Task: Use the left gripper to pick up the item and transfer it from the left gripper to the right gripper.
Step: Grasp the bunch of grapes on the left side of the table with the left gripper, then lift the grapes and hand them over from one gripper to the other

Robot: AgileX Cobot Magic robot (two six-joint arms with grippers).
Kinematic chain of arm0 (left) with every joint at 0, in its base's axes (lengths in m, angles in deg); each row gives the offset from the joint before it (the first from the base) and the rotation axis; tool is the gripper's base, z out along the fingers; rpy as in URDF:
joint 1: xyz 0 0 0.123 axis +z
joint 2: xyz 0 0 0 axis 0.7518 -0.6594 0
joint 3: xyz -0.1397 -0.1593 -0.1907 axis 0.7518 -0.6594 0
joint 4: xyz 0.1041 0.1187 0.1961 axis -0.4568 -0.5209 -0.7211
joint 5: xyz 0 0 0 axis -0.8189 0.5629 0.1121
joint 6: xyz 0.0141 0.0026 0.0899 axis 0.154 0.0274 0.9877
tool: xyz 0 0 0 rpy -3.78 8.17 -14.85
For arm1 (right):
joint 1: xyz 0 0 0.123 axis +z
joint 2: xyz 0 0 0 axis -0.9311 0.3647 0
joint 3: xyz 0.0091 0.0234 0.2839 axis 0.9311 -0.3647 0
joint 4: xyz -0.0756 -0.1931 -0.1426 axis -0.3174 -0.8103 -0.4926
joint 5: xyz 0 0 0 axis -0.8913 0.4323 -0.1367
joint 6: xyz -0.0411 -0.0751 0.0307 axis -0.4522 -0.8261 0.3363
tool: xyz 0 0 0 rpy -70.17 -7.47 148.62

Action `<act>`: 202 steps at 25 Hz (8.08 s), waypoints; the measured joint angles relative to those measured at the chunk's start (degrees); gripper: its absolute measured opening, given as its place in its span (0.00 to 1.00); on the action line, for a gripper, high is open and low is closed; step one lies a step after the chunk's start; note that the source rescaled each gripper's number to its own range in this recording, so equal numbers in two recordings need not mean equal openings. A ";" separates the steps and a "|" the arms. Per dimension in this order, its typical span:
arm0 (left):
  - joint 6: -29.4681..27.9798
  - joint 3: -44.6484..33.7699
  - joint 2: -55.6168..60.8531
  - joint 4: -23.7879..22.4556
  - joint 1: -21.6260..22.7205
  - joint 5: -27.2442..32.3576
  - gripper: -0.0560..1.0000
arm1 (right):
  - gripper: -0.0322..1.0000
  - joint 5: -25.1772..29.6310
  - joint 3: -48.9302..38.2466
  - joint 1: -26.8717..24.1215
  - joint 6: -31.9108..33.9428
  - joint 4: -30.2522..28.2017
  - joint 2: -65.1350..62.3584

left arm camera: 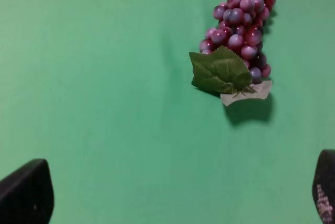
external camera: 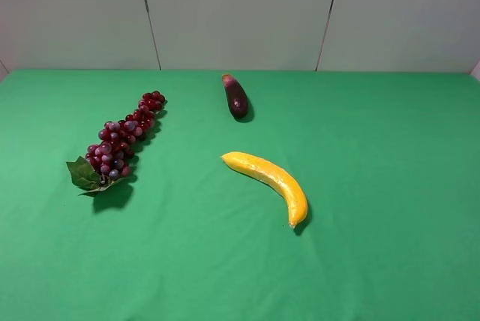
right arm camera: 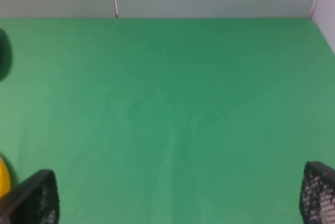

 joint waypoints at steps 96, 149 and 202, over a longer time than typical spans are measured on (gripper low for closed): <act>5.73 18.09 -105.22 3.90 -15.99 -46.93 0.11 | 1.00 -0.04 0.00 0.00 0.00 0.00 0.00; 10.85 55.09 -86.10 14.19 -17.27 5.80 0.07 | 1.00 -0.04 0.00 0.00 1.08 0.86 0.00; 36.17 69.31 -101.09 12.62 -42.27 5.80 0.06 | 1.00 -29.20 0.58 19.19 -37.95 33.60 42.89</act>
